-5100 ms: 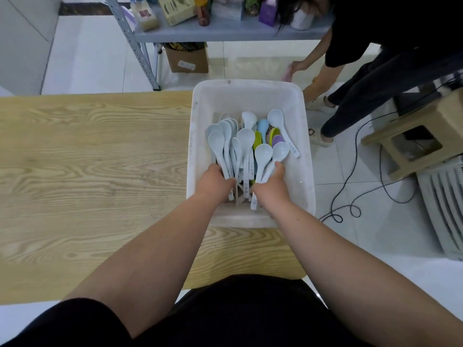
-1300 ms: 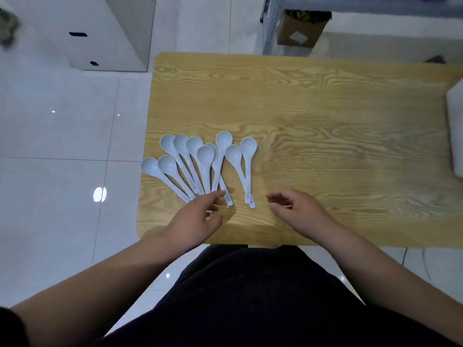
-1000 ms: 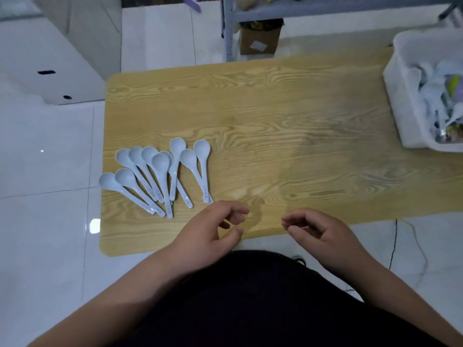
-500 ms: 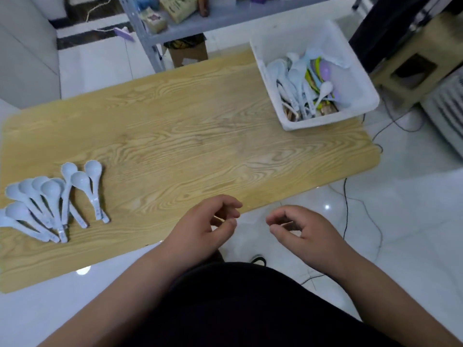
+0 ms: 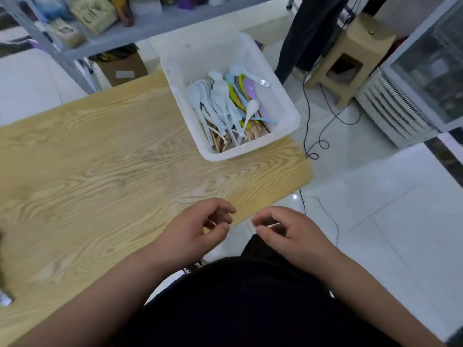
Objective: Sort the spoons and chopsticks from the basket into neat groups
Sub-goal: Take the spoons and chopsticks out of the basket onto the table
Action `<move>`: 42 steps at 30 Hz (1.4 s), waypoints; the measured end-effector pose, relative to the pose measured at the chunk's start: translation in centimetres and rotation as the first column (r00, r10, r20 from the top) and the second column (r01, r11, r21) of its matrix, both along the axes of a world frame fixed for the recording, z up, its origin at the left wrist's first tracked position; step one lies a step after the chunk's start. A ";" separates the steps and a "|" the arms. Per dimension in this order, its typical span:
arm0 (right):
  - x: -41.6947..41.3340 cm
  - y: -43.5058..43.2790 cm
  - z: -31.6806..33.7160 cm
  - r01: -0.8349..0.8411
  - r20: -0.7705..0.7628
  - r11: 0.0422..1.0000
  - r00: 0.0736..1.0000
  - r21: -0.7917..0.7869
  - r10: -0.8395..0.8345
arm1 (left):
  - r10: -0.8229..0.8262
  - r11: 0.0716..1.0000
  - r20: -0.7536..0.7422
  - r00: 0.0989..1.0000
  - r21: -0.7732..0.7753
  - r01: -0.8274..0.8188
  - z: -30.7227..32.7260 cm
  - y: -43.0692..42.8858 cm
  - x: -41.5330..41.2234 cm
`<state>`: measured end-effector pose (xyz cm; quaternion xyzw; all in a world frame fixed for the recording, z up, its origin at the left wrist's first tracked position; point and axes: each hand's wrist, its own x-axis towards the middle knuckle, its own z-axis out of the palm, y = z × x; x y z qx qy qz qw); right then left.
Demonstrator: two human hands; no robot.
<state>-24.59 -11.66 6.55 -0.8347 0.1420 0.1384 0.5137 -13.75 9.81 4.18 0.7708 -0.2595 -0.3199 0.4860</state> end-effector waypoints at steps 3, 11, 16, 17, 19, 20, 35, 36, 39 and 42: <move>1.4 -4.5 -1.1 -0.049 -0.022 0.999 0.999 0.014 0.050 | 0.036 0.999 0.028 0.999 0.017 -0.036 -0.2 -4.2 2.0; 10.7 -17.6 -2.6 -0.326 0.034 0.945 0.945 0.008 0.326 | 0.397 0.916 0.054 0.916 0.048 -0.399 -0.6 -15.0 2.9; 15.8 -19.0 -3.2 -0.509 0.026 0.861 0.860 -0.012 0.509 | 0.540 0.839 0.014 0.842 0.066 -0.539 -1.2 -16.6 1.0; 16.6 -18.9 -3.3 -0.527 0.033 0.850 0.849 -0.012 0.527 | 0.572 0.819 -0.007 0.821 0.070 -0.570 -1.5 -16.5 0.6; 18.4 -18.2 -3.7 -0.538 0.044 0.843 0.842 -0.001 0.537 | 0.627 0.778 -0.049 0.777 0.081 -0.623 -2.0 -15.9 0.1; 19.3 -17.9 -4.0 -0.528 0.041 0.850 0.849 -0.001 0.527 | 0.645 0.764 -0.064 0.762 0.084 -0.640 -2.1 -15.5 0.1; 33.2 -10.6 -12.6 -0.262 -0.225 0.863 0.958 -0.432 0.178 | 0.483 0.754 0.095 0.870 0.460 -0.469 -7.6 -16.1 20.7; 33.6 -10.3 -12.8 -0.263 -0.245 0.853 0.955 -0.451 0.165 | 0.464 0.722 0.116 0.878 0.525 -0.451 -8.2 -16.5 21.8; 34.3 -9.4 -13.1 -0.295 -0.307 0.818 0.939 -0.494 0.153 | 0.456 0.636 0.159 0.876 0.630 -0.445 -9.8 -17.5 23.5; 34.6 -9.2 -12.9 -0.299 -0.335 0.809 0.932 -0.506 0.136 | 0.347 0.593 0.238 0.907 0.694 -0.409 -10.6 -18.2 23.9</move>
